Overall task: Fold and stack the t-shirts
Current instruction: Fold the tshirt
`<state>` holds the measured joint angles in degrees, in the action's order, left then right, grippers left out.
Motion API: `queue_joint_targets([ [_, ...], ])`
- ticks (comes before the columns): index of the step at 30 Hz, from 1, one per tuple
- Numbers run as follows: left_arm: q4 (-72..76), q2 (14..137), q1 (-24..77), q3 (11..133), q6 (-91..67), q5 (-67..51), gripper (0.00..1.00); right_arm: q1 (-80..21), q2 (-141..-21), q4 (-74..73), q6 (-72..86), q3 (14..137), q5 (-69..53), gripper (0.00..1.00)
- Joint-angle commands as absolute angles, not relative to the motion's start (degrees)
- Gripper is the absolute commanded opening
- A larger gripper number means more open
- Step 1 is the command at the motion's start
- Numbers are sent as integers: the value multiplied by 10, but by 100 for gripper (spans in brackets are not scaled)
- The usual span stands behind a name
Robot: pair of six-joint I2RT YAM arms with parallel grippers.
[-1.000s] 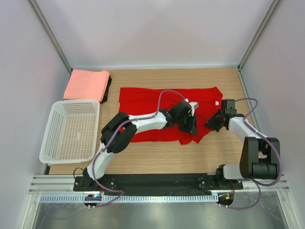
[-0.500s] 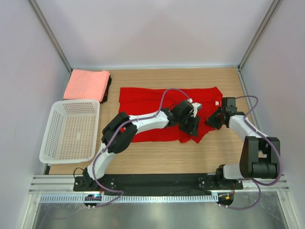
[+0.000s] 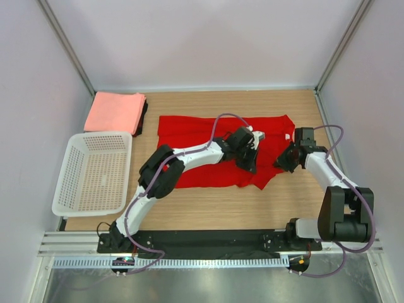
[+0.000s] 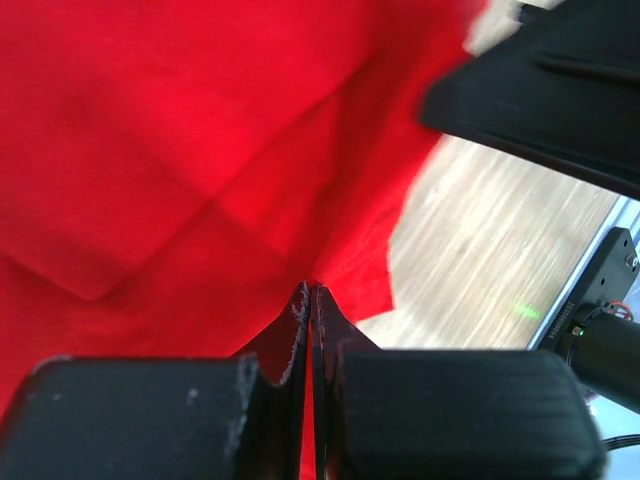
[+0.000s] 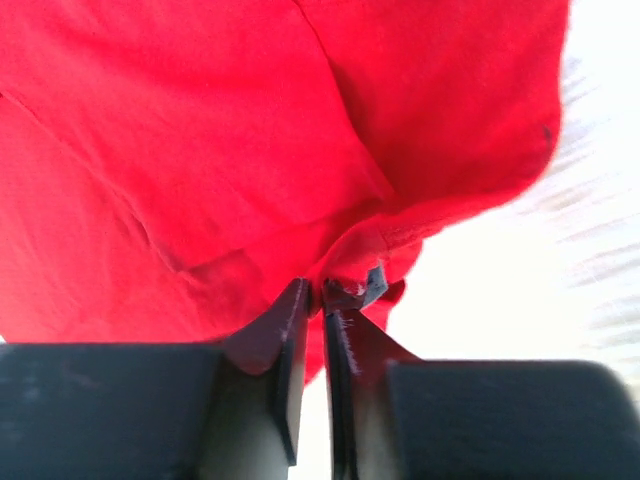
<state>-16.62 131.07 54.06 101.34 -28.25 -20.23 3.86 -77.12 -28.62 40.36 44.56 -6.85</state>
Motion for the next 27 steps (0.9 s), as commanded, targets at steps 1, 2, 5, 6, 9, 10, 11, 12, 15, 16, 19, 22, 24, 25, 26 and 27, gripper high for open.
queue_joint_targets([
  [1,-152,1302,530,1028,-289,-234,0,37,-748,-302,388,461,-50,16],
  [2,-151,1300,530,1027,-286,-237,0,37,-758,-295,388,461,-48,13],
  [5,-146,1292,531,1021,-282,-237,0,37,-776,-275,390,463,-57,6],
  [6,-145,1291,530,1021,-281,-234,0,37,-780,-278,390,469,-61,8],
  [9,-146,1296,525,1027,-284,-233,0,30,-767,-298,384,476,-68,20],
  [10,-146,1304,523,1030,-286,-236,0,24,-759,-307,376,479,-60,23],
  [11,-146,1309,522,1036,-289,-241,0,10,-750,-328,373,481,-47,24],
  [12,-145,1312,518,1039,-294,-243,0,2,-732,-337,371,478,-26,27],
  [15,-146,1326,513,1049,-302,-249,0,-28,-709,-347,374,452,-17,28],
  [16,-145,1330,512,1051,-308,-250,0,-33,-700,-346,375,443,-16,28],
  [19,-145,1339,507,1058,-316,-250,0,-48,-686,-345,388,410,-18,28],
  [22,-144,1347,502,1064,-323,-253,0,-67,-671,-334,405,382,-11,28],
  [24,-145,1351,500,1069,-324,-256,0,-81,-672,-332,415,373,-10,28],
  [25,-145,1353,501,1070,-326,-256,0,-85,-677,-334,417,372,-10,28],
  [26,-145,1354,500,1070,-327,-257,0,-89,-681,-335,420,370,-10,29],
  [27,-144,1355,499,1071,-328,-257,0,-93,-682,-334,425,366,-11,31],
])
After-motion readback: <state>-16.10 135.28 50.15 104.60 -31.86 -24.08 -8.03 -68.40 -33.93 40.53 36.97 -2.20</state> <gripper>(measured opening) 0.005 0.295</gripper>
